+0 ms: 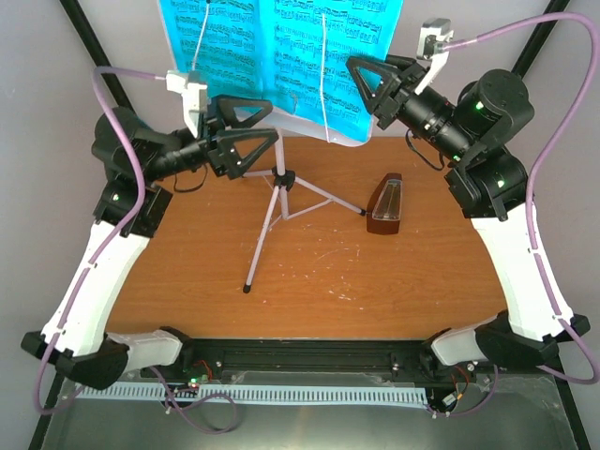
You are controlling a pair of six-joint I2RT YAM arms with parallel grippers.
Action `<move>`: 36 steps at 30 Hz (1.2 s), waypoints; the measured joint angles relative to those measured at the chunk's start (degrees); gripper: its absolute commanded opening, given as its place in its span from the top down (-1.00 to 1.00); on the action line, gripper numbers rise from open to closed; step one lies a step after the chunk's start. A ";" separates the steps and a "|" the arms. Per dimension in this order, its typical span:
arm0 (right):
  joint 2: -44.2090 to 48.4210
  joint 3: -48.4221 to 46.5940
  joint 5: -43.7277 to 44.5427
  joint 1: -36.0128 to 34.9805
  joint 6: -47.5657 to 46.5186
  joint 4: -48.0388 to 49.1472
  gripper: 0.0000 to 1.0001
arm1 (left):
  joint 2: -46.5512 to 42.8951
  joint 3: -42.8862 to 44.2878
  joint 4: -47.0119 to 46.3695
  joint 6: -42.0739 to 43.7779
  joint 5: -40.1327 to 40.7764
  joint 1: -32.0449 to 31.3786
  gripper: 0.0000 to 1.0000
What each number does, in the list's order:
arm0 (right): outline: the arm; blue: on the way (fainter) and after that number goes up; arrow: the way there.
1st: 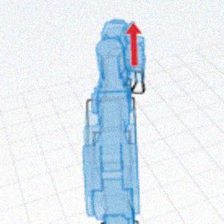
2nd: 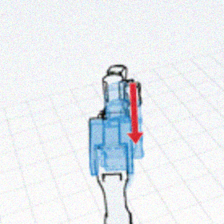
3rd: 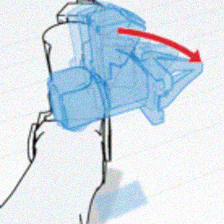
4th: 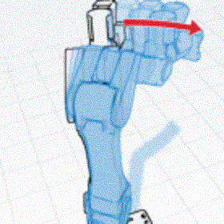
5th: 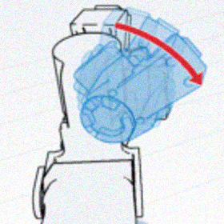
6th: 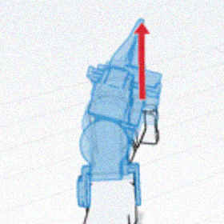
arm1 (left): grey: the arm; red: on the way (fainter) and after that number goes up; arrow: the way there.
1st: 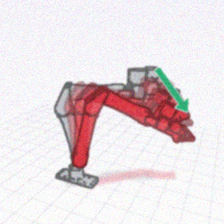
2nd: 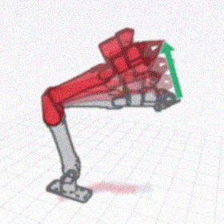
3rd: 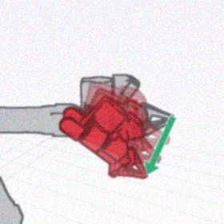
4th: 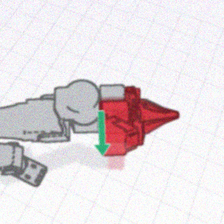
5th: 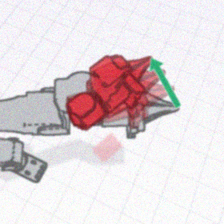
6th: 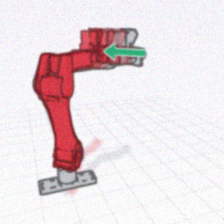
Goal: Pack up the instrument practice props
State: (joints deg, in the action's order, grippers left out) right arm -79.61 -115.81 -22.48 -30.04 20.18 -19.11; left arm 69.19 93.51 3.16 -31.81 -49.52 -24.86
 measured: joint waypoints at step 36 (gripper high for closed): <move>-3.82 -1.75 6.60 -1.84 -4.96 3.58 0.94 | 22.62 22.60 1.18 -3.43 9.62 -8.31 0.52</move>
State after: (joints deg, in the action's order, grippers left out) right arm -83.44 -117.56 -15.88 -31.88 15.22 -15.53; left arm 91.81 116.11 4.34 -35.24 -39.90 -33.17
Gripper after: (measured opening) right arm 0.031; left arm 0.315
